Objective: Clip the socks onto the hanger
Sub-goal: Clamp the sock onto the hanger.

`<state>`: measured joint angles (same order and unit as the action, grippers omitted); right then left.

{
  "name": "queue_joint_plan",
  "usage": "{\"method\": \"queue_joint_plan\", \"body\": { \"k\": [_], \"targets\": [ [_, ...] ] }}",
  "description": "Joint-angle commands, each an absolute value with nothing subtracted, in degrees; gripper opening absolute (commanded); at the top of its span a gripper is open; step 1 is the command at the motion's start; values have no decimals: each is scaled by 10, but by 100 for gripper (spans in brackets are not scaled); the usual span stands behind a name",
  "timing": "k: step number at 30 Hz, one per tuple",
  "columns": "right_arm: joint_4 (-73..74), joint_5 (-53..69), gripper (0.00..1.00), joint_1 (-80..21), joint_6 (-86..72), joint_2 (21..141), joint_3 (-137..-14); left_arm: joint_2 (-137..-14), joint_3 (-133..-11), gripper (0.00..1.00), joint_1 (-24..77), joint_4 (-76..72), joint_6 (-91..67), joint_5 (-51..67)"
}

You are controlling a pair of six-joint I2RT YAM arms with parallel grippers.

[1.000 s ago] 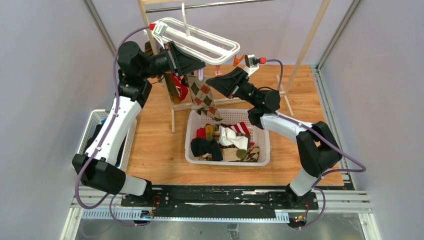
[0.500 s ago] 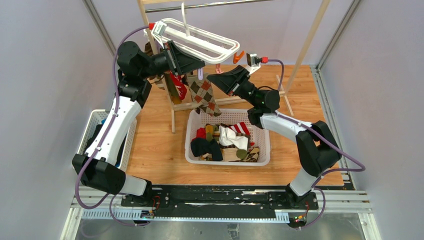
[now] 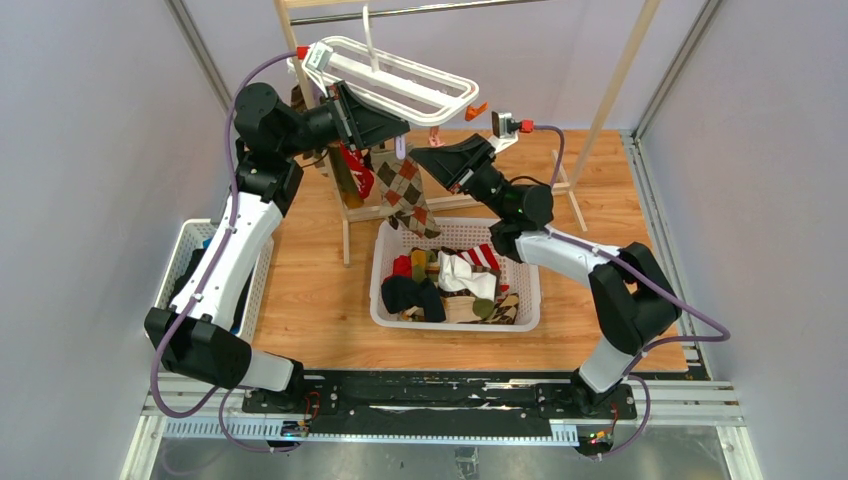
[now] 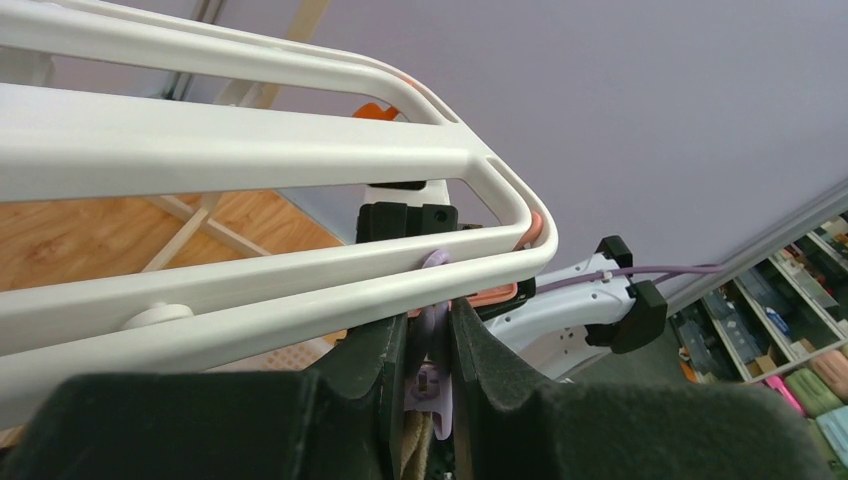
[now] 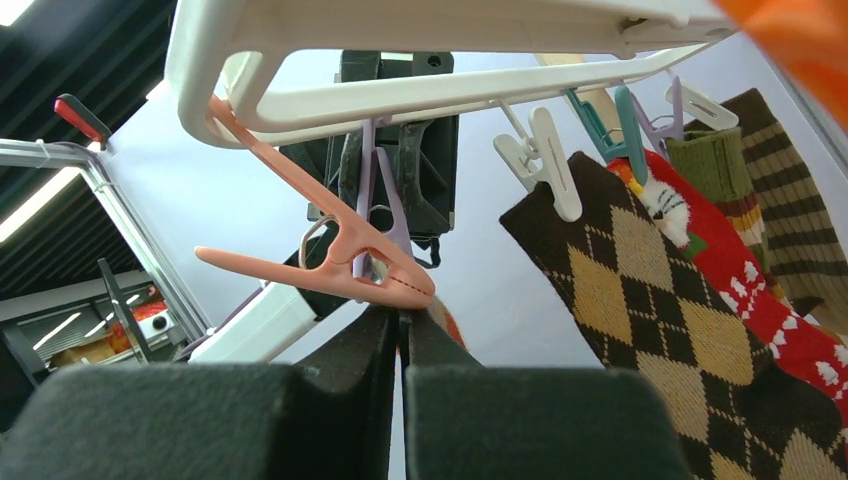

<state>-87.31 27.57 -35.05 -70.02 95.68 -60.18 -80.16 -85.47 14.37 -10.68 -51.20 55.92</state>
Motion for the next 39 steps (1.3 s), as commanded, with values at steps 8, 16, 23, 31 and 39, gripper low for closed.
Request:
{"method": "queue_joint_plan", "body": {
  "k": [8, 16, 23, 31, 39],
  "targets": [
    [-916, 209, 0, -374, -663, 934, -597, -797, -839, 0, 145, -109, -498, 581],
    [-915, 172, 0, -373, -641, 912, -567, -795, -839, 0, 145, -109, -497, 581],
    [-916, 174, 0, -373, -648, 911, -577, -796, -840, 0, 146, -109, -497, 579],
    [-916, 191, 0, -374, -664, 924, -597, -795, -839, 32, 145, -109, -497, 577],
    [-915, 198, 0, -374, -664, 931, -591, -794, -842, 40, 145, -109, -496, 570]
  ]
}}
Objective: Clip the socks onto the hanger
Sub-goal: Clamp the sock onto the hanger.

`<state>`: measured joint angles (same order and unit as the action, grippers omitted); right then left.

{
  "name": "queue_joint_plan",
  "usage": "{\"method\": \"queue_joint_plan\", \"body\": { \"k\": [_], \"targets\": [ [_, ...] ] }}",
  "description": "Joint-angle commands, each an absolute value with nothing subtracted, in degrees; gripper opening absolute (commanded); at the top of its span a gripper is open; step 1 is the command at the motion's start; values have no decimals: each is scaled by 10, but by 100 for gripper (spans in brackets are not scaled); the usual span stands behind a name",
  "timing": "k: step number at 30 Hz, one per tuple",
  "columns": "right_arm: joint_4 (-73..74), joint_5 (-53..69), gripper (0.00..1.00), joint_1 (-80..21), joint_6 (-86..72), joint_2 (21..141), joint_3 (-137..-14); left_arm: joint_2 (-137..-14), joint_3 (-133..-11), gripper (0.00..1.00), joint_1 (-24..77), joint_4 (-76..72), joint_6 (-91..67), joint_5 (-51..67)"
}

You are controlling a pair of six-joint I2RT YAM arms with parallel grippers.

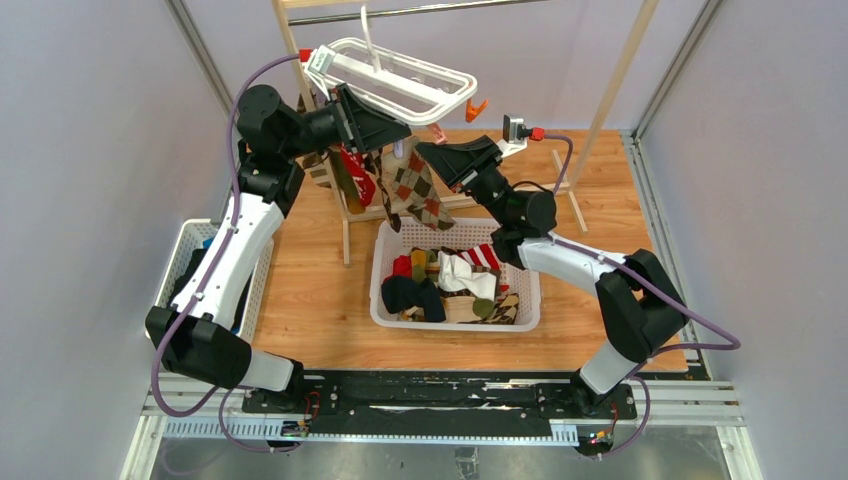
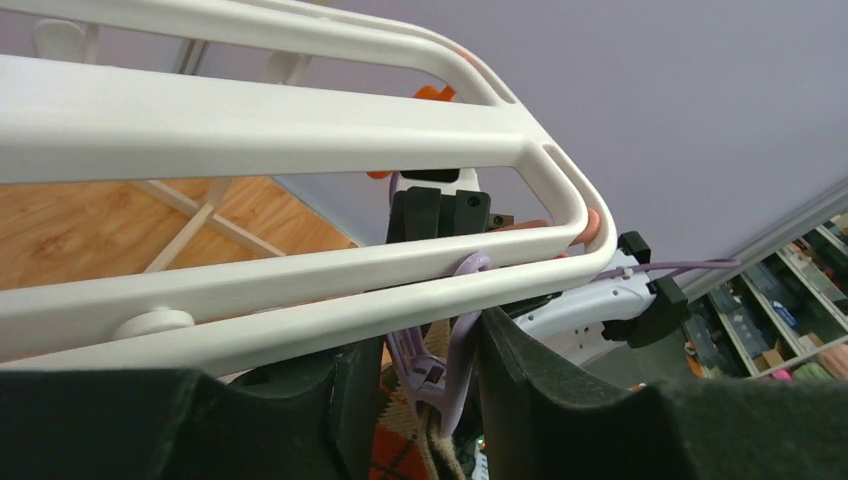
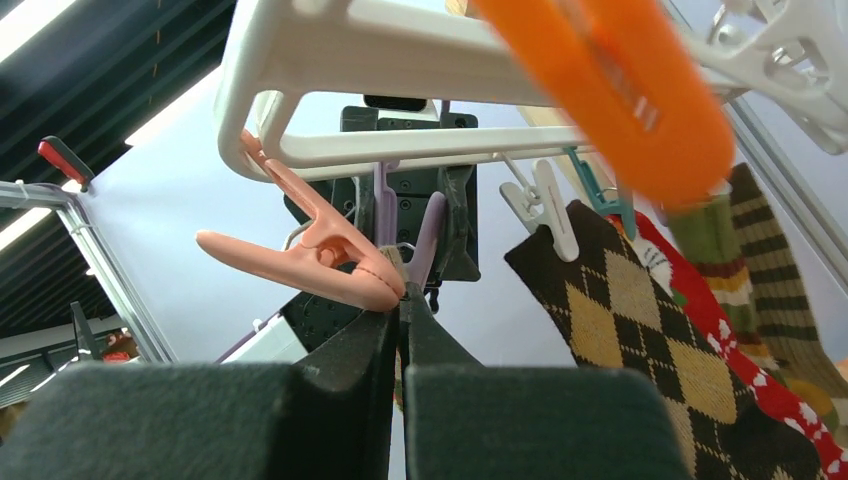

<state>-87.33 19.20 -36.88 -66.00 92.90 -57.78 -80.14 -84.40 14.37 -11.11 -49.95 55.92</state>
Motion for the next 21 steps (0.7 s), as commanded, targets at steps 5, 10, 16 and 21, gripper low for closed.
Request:
{"method": "queue_joint_plan", "body": {
  "k": [5, 10, 16, 21],
  "targets": [
    [-915, 206, 0, -374, -664, 934, -584, -791, -842, 57, 144, -109, -495, 568],
    [-914, 213, 9, -374, -668, 941, -587, -789, -840, 58, 142, -109, -495, 569],
    [-915, 214, 45, -374, -662, 937, -568, -783, -844, 59, 138, -109, -495, 568],
    [-915, 218, 68, -370, -638, 922, -531, -778, -844, 59, 132, -109, -495, 570]
  ]
}}
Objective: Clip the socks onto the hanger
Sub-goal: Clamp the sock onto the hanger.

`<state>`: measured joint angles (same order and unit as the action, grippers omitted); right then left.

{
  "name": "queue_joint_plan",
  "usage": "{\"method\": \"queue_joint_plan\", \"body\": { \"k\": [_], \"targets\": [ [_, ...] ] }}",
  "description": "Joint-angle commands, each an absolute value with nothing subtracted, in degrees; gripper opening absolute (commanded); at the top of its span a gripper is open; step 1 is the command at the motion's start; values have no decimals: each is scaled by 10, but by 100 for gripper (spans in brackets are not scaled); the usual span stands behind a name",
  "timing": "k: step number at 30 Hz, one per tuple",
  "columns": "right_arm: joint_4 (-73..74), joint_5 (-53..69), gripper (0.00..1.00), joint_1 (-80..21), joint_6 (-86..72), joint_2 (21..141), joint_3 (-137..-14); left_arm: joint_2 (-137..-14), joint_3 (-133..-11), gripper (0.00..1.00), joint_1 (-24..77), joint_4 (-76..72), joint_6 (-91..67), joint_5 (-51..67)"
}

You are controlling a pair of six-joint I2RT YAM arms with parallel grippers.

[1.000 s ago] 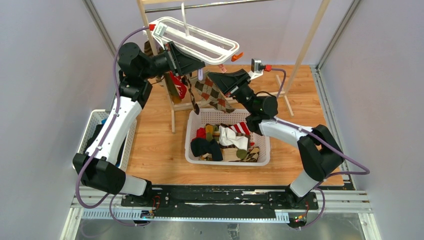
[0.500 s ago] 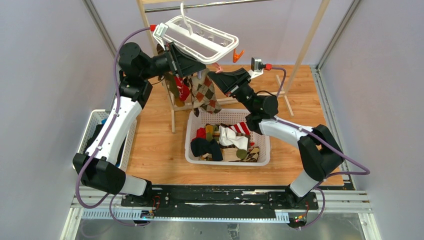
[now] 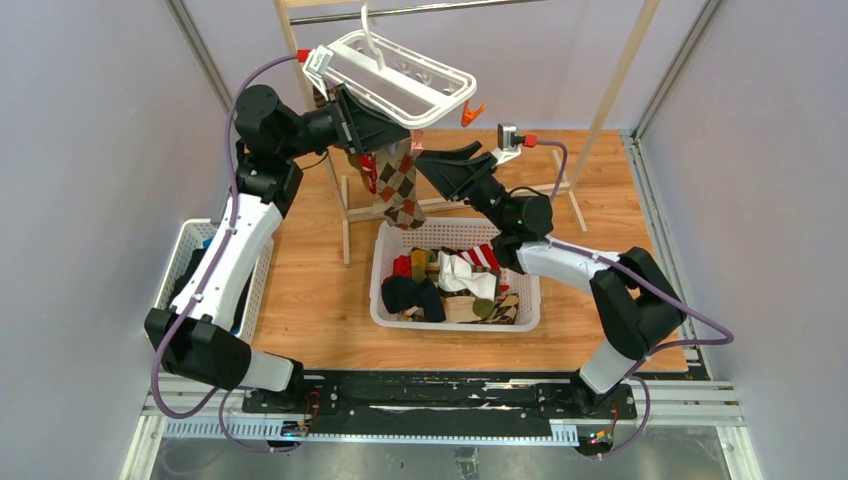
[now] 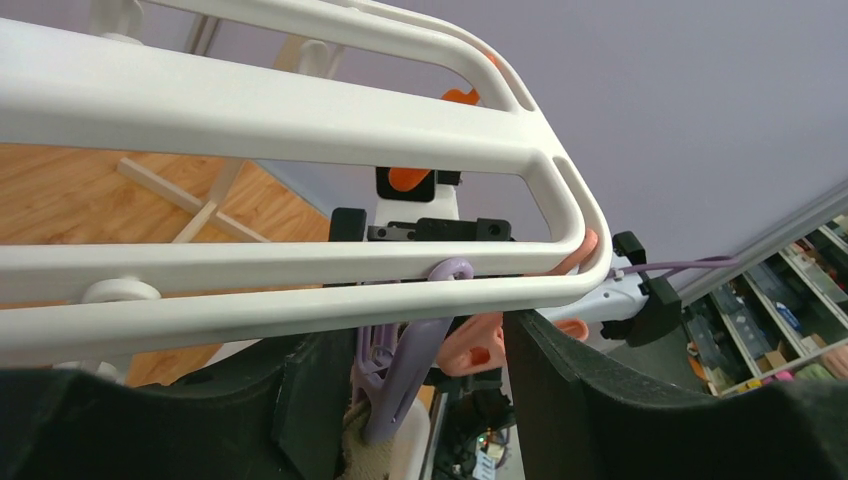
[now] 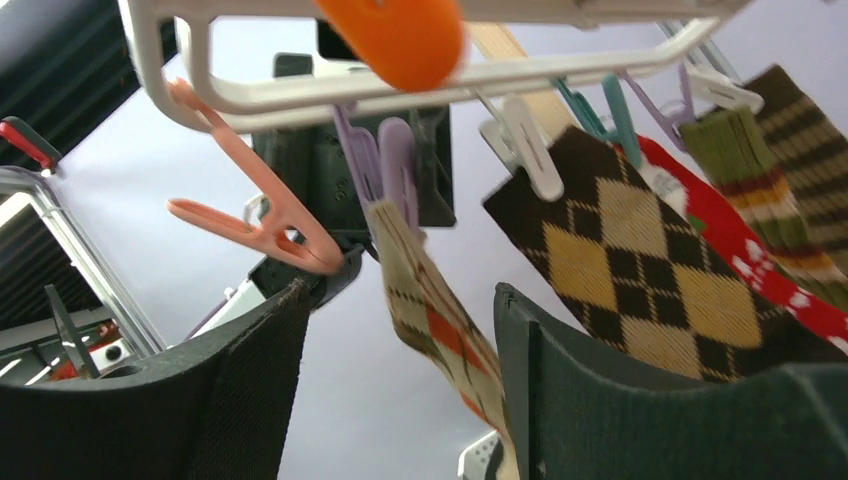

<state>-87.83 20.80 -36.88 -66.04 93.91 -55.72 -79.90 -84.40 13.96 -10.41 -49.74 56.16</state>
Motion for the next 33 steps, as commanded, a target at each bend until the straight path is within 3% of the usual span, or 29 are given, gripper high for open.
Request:
{"method": "queue_joint_plan", "body": {
  "k": [1, 7, 13, 21, 33],
  "targets": [
    [-915, 220, 70, -368, -633, 916, -523, -776, -842, 59, 130, -109, -496, 571],
    [-915, 215, 73, -354, -622, 894, -489, -760, -826, 60, 124, -109, -496, 573],
    [-915, 221, 75, -350, -630, 904, -531, -748, -805, 62, 119, -109, -494, 570],
    [-915, 232, 71, -354, -643, 921, -576, -717, -768, 92, 114, -99, -481, 545],
    [-915, 232, 66, -360, -654, 954, -602, -630, -760, 100, 110, 152, -311, 438]
  ]
}}
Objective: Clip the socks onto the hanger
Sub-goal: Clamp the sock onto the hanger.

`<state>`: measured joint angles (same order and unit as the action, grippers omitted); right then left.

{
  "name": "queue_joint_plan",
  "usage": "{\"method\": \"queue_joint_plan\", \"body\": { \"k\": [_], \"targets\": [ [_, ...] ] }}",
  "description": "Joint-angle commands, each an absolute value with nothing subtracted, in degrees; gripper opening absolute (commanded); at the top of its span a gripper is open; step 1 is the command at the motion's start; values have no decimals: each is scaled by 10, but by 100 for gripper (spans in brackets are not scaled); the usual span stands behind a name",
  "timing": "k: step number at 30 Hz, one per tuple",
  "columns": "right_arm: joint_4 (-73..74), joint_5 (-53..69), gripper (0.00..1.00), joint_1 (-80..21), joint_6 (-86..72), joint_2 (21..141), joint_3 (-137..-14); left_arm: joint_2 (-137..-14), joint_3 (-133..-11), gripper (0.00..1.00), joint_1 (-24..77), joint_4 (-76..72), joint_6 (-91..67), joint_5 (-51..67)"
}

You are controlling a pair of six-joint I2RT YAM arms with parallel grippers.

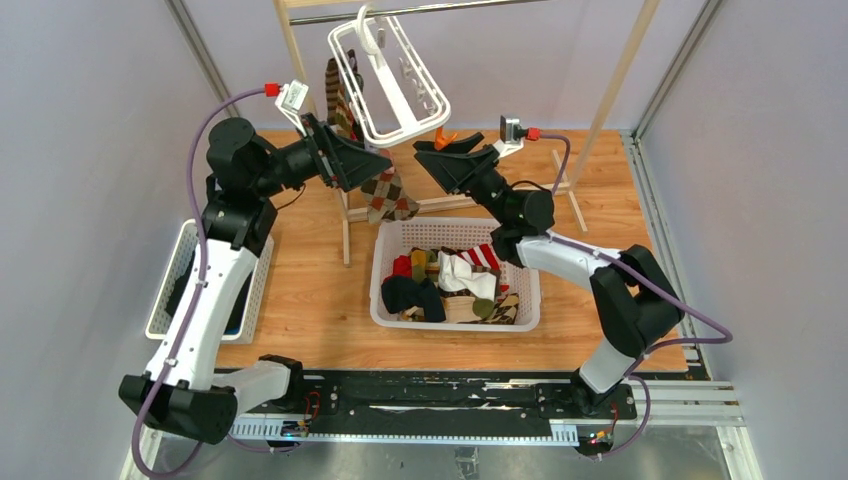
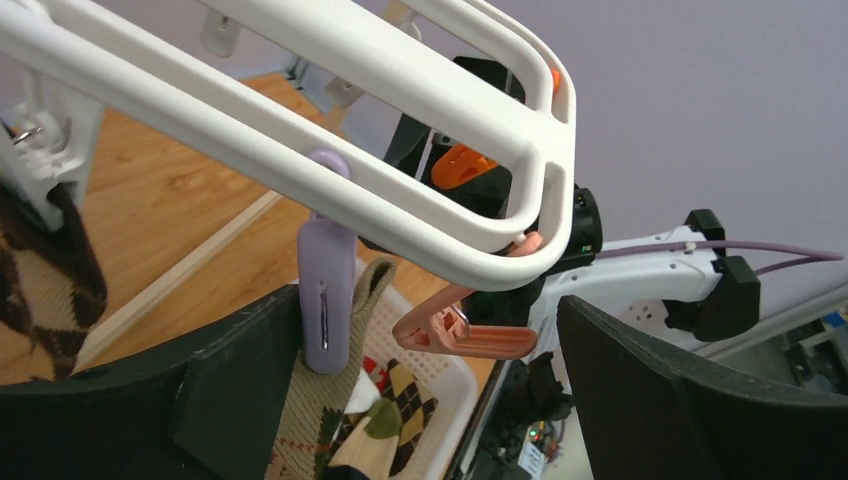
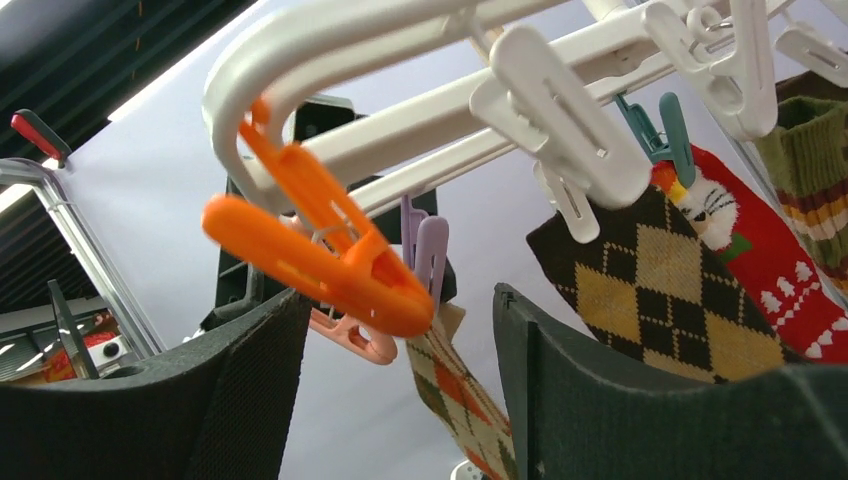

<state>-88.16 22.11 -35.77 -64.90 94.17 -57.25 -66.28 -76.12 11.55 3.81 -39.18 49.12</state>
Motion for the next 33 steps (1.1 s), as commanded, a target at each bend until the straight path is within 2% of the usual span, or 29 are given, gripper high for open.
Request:
{"method": "queue_joint_plan", "body": {
  "k": [1, 6, 11, 25, 33],
  "targets": [
    [-915, 233, 66, -362, -655, 958, -607, -624, -763, 100, 110, 172, -296, 423],
    [-915, 235, 64, -370, -654, 967, -614, -611, -788, 100, 110, 281, -213, 332],
    [-915, 230, 64, -373, -651, 967, -612, -597, -799, 100, 110, 313, -162, 265],
    [-915, 232, 64, -375, -647, 962, -606, -606, -835, 100, 110, 268, -167, 399],
    [-905, 238, 75, -366, -618, 917, -531, -612, -871, 100, 97, 361, -117, 384]
  ]
}}
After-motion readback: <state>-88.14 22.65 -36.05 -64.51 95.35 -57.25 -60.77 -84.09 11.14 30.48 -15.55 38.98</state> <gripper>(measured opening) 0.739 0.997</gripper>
